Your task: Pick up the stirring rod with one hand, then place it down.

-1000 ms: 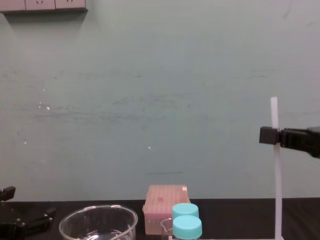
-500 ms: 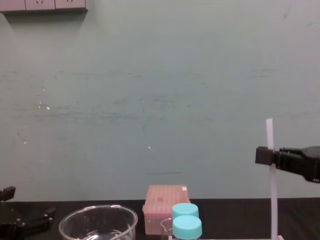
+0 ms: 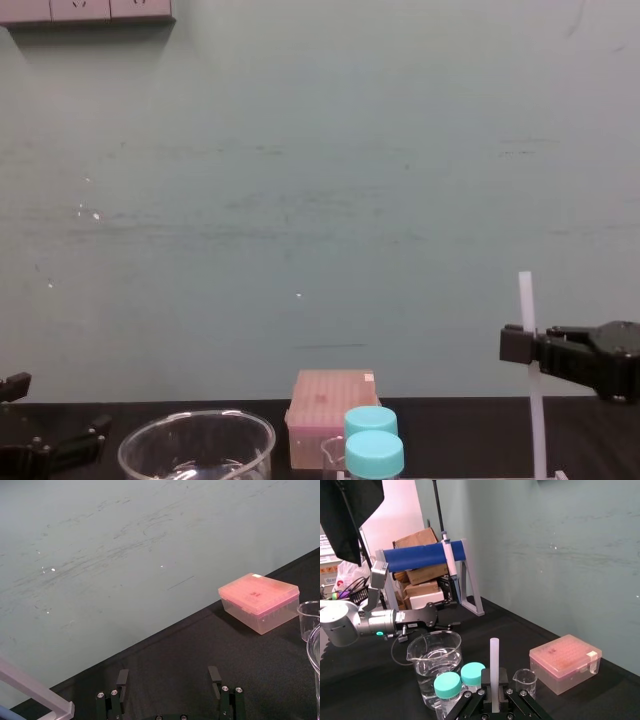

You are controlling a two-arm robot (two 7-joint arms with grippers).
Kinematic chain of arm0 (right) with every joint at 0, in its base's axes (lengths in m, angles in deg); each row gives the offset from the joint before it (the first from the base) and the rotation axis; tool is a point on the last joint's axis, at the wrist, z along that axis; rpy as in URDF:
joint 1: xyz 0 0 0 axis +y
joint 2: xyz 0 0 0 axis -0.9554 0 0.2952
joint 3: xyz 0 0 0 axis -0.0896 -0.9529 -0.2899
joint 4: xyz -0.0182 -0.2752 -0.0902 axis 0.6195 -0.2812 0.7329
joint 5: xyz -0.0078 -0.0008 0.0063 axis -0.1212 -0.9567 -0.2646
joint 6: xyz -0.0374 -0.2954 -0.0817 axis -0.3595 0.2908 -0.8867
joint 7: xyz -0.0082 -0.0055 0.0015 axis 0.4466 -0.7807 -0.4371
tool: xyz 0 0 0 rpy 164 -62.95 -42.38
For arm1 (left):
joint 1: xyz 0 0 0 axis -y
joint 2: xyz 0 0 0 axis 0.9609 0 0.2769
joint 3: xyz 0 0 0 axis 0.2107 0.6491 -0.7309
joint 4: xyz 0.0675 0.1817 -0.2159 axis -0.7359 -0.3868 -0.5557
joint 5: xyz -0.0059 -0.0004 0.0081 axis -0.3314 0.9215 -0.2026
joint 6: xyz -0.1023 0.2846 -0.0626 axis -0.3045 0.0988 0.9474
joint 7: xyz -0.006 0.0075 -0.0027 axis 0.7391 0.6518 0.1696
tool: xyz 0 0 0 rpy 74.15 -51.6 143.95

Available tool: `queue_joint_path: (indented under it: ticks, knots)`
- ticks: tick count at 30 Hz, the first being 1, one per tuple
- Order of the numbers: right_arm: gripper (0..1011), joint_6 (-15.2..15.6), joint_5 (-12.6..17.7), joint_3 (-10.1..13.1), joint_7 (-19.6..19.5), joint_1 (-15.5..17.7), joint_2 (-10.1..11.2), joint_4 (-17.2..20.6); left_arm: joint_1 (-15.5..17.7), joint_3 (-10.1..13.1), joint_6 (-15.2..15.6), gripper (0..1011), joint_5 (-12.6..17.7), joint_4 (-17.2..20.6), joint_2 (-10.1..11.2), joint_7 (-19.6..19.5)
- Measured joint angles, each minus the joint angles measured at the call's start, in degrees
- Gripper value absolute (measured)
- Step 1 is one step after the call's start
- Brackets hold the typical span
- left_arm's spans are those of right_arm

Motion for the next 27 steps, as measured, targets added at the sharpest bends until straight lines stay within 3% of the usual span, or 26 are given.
queue_joint_path:
  ticks: [27]
  knots:
    - [72, -0.1, -1.5, -0.1, -0.1, 0.1, -0.7, -1.1, 0.0, 0.0, 0.0, 1005, 0.0, 0.0, 0.0, 0.0]
